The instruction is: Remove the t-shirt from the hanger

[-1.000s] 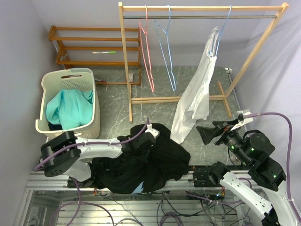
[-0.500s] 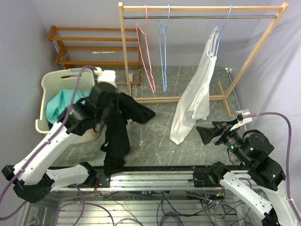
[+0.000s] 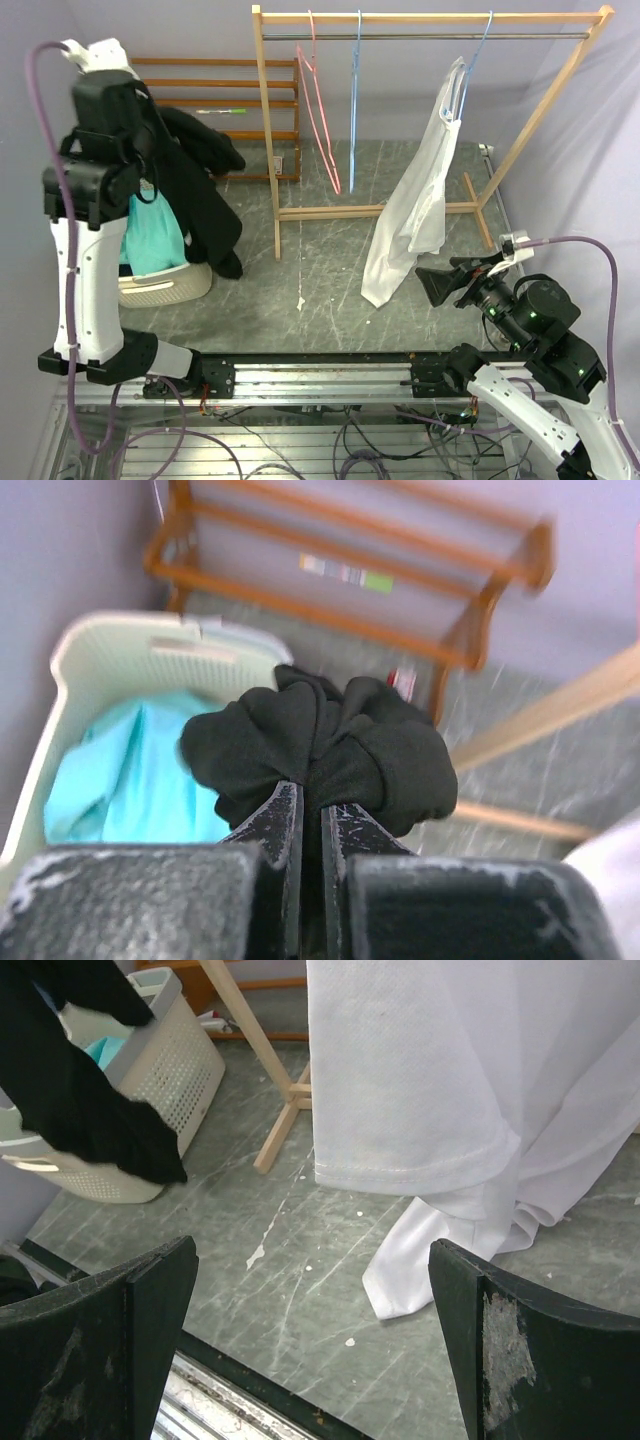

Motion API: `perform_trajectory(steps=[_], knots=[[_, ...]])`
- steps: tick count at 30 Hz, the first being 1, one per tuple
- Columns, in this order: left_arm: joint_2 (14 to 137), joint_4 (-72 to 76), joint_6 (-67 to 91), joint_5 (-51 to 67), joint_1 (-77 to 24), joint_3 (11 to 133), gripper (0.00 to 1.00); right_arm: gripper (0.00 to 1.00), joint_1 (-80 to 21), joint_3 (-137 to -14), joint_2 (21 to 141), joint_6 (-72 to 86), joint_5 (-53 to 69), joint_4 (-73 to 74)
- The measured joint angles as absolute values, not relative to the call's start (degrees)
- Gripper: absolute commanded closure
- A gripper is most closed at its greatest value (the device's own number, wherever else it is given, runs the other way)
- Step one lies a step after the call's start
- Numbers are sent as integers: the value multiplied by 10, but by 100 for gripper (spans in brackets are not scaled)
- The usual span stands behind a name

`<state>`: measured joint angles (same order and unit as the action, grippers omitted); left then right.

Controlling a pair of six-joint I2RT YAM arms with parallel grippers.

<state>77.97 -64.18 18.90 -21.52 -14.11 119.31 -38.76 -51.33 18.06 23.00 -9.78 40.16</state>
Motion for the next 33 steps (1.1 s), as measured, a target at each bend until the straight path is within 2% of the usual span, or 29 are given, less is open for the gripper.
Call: perform_trajectory(steps=[4, 11, 17, 24, 33], knots=[[821, -631, 199, -211, -115, 1333, 93, 0, -388, -513, 188, 230, -96, 402], [874, -600, 211, -210, -83, 1419, 93, 0, -388, -513, 205, 230, -96, 402], [910, -554, 221, -217, -73, 1433, 93, 0, -388, -513, 225, 232, -96, 404], [928, -502, 199, -277, -68, 1494, 91, 0, -388, -513, 215, 236, -103, 406], [919, -423, 155, -359, -63, 1496, 90, 0, -388, -513, 229, 239, -109, 407]])
